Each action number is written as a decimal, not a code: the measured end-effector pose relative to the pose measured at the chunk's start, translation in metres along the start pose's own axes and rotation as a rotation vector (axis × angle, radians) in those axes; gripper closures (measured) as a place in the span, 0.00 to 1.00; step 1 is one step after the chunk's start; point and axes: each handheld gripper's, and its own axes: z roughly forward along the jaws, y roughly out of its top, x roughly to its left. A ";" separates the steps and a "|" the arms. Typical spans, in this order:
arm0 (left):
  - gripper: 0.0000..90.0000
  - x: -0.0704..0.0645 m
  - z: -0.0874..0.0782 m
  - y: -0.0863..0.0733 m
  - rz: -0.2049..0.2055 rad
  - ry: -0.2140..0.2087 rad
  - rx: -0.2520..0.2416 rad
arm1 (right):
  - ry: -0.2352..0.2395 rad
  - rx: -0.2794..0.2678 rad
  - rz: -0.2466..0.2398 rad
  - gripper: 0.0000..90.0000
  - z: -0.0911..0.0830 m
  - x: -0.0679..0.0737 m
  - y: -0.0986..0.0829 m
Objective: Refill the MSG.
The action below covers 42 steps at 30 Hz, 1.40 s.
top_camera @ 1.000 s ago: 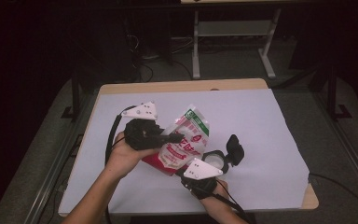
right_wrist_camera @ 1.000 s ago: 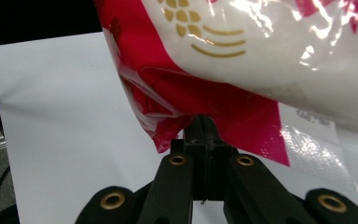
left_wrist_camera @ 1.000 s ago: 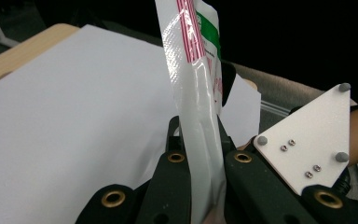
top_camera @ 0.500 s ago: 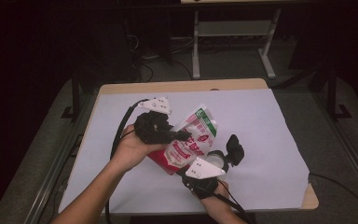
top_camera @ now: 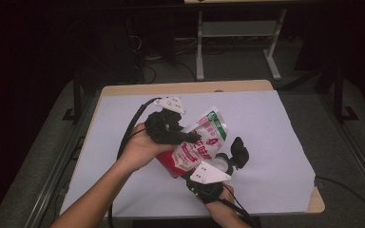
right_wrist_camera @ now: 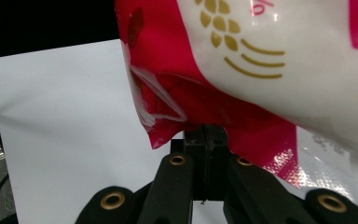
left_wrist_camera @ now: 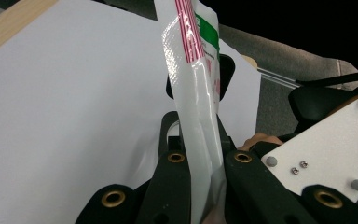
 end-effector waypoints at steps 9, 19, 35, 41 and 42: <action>1.00 0.001 0.005 0.005 -0.016 0.025 0.019 | 0.000 -0.006 0.009 1.00 0.001 0.002 0.000; 1.00 0.002 0.011 0.010 -0.030 0.046 0.036 | -0.002 -0.001 0.031 1.00 0.002 -0.001 0.000; 1.00 -0.002 0.023 0.023 0.006 0.054 0.105 | -0.003 -0.007 0.061 1.00 0.001 -0.004 -0.001; 1.00 -0.002 0.025 0.025 0.013 0.054 0.114 | -0.001 -0.007 0.069 1.00 0.000 -0.005 -0.001; 1.00 -0.001 0.025 0.025 0.014 0.056 0.114 | -0.001 -0.007 0.069 1.00 0.000 -0.005 -0.001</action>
